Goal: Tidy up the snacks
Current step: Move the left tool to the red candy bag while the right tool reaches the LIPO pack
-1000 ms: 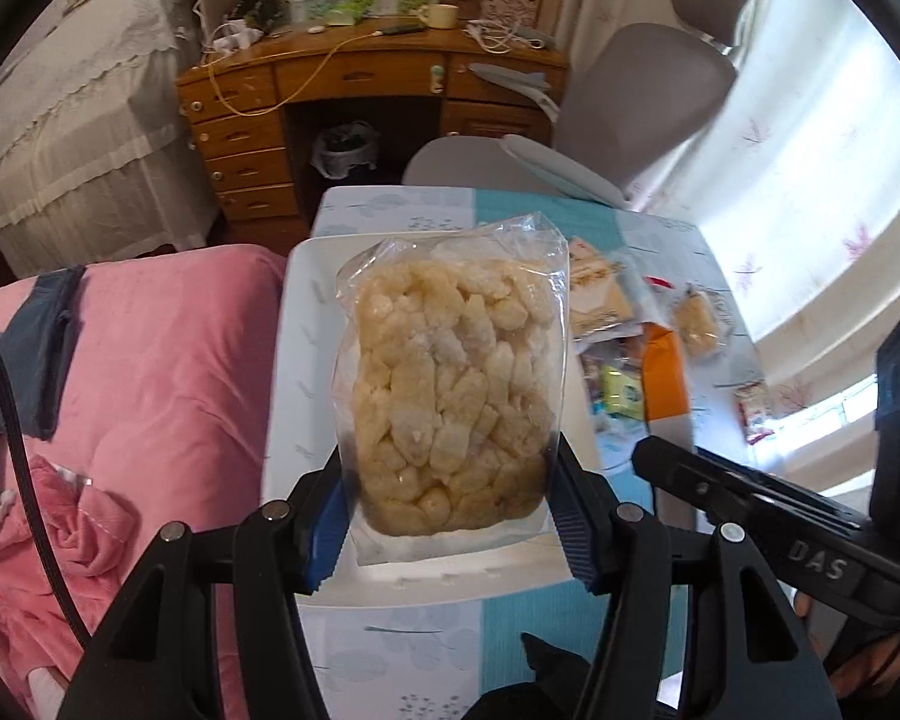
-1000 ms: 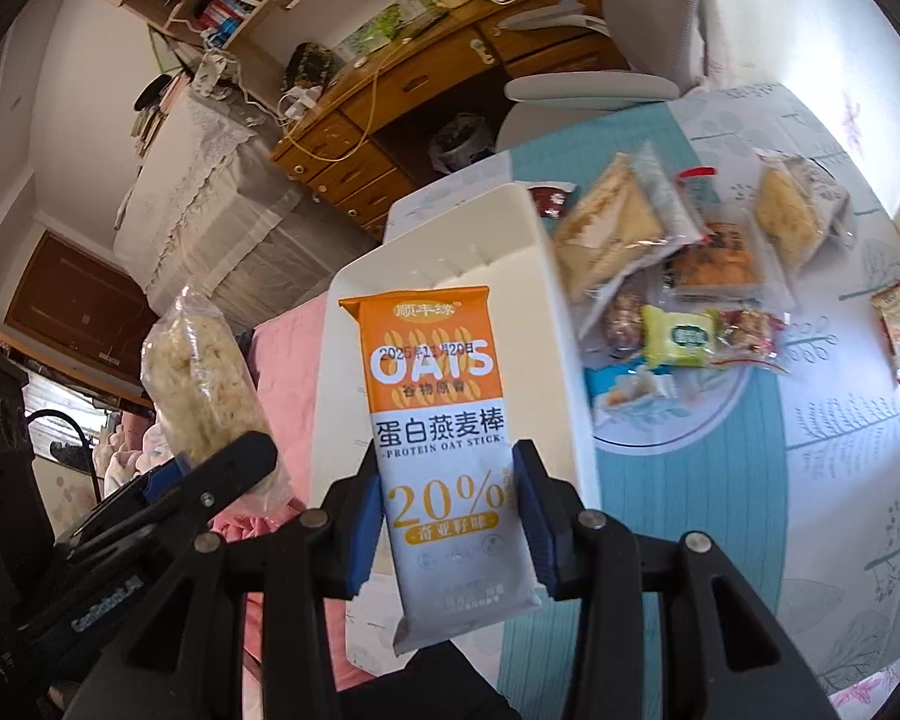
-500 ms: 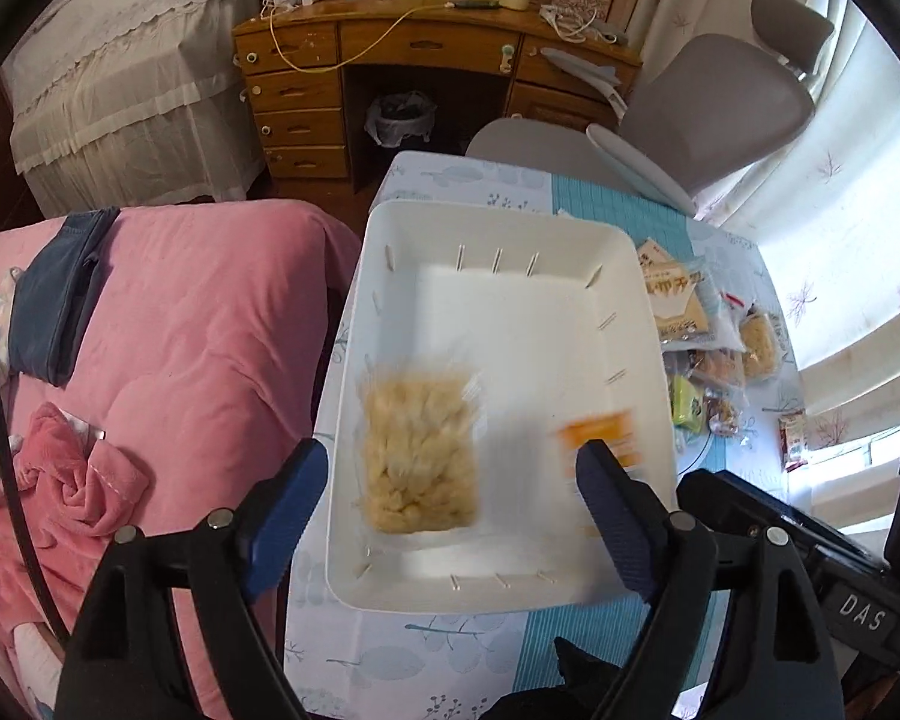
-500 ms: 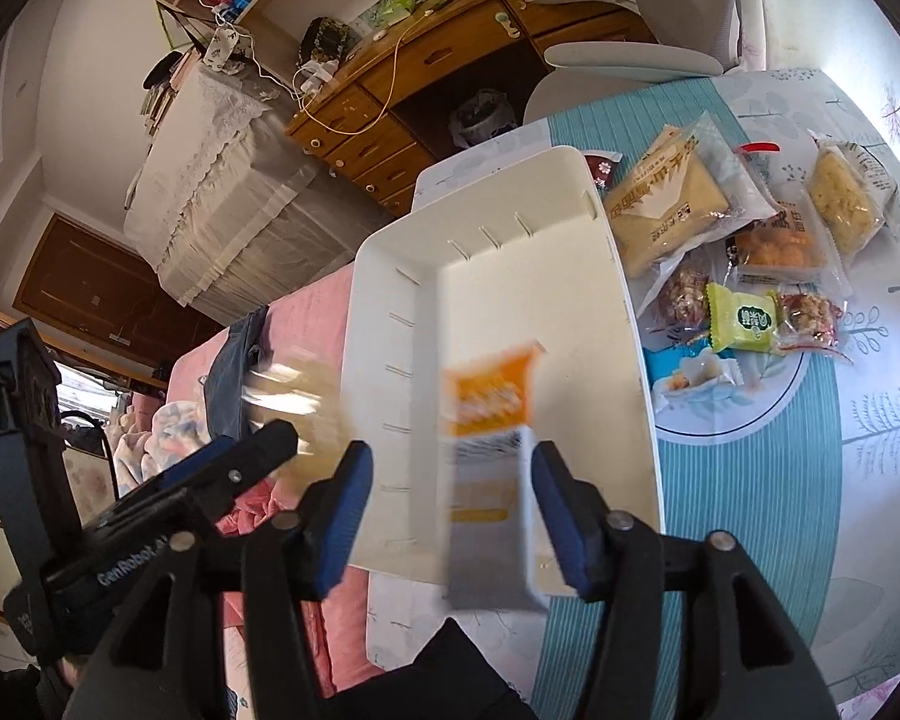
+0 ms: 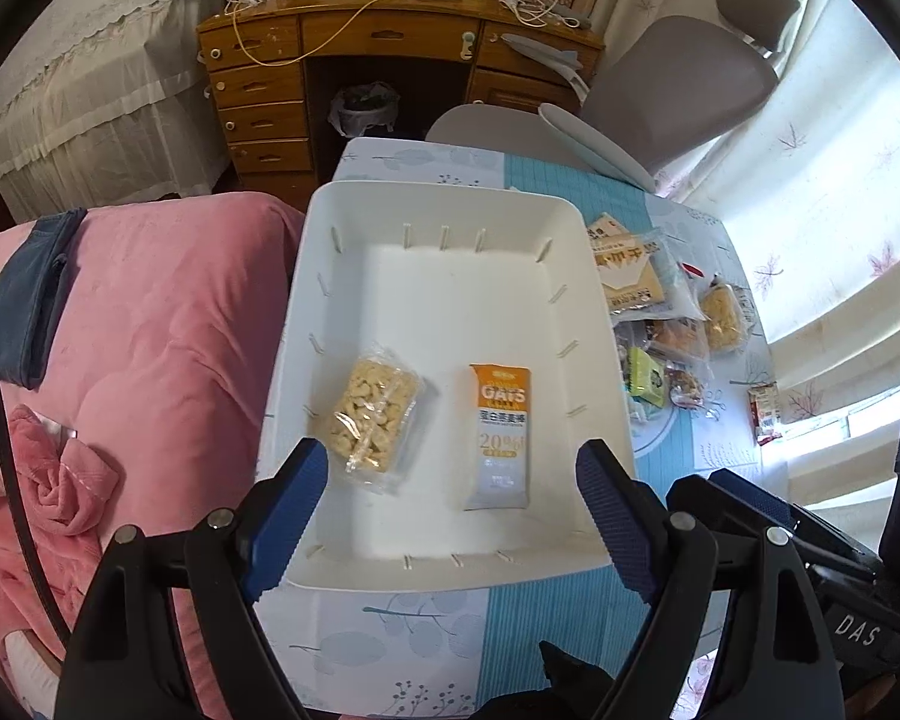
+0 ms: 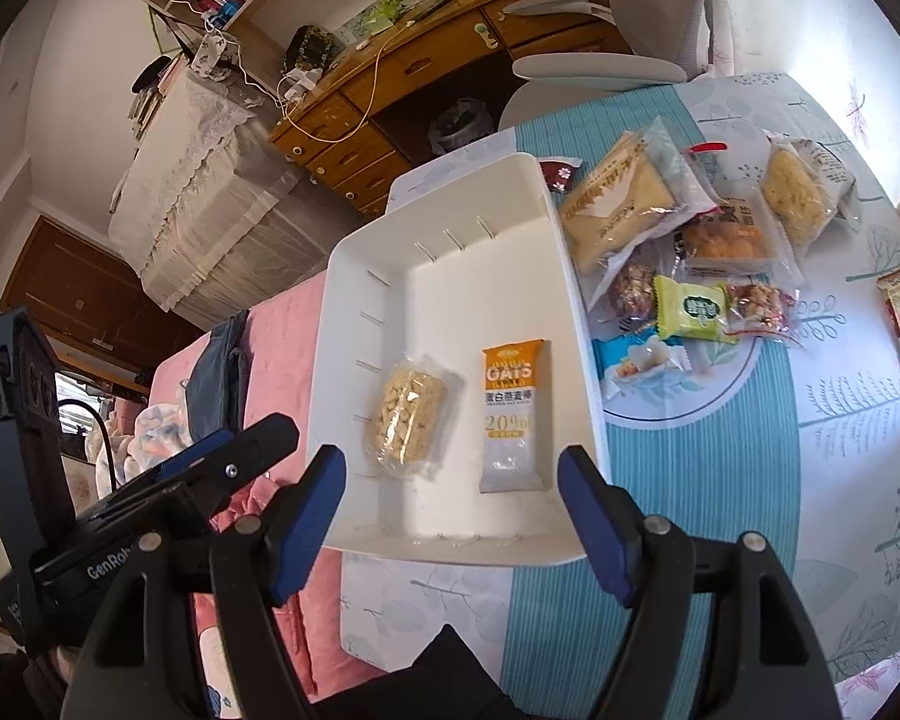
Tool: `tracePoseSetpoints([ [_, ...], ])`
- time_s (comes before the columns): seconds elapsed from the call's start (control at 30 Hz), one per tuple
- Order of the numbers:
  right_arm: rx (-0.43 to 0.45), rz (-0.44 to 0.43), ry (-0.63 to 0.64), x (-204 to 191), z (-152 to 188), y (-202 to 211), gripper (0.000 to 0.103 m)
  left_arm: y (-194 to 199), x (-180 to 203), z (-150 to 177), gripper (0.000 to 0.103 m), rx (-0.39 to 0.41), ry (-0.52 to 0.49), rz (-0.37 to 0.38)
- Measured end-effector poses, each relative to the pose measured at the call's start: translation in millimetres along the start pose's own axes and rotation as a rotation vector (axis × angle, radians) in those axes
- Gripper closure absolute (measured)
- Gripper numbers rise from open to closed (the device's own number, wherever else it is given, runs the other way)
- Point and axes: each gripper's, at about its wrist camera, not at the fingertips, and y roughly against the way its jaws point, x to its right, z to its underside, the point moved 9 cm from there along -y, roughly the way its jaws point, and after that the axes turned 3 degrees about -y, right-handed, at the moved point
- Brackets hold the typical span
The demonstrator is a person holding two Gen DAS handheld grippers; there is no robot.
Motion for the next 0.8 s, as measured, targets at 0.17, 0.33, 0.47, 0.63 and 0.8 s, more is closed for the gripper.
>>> tracePoseSetpoints([
  [0.17,0.013,0.031,0.047,15.4,7.1,12.1,0.029,-2.4,23.5,4.2,0.019,-0.015,-0.006,0.025],
  [0.33,0.003,0.044,0.055,42.1,5.8,23.9,0.029,-4.7,54.9,3.9,0.019,-0.022,-0.022,0.03],
  [0.47,0.006,0.066,0.049,70.6,1.3,36.1,0.029,-7.9,88.8,4.4,0.019,-0.035,-0.037,0.033],
  [0.63,-0.005,0.099,0.06,109.1,-6.4,51.1,0.029,-12.8,128.9,3.7,0.019,-0.043,-0.039,0.034],
  [0.8,-0.009,0.141,0.08,145.8,-17.1,65.5,0.029,-18.9,159.0,2.2,0.019,-0.051,-0.019,0.037],
])
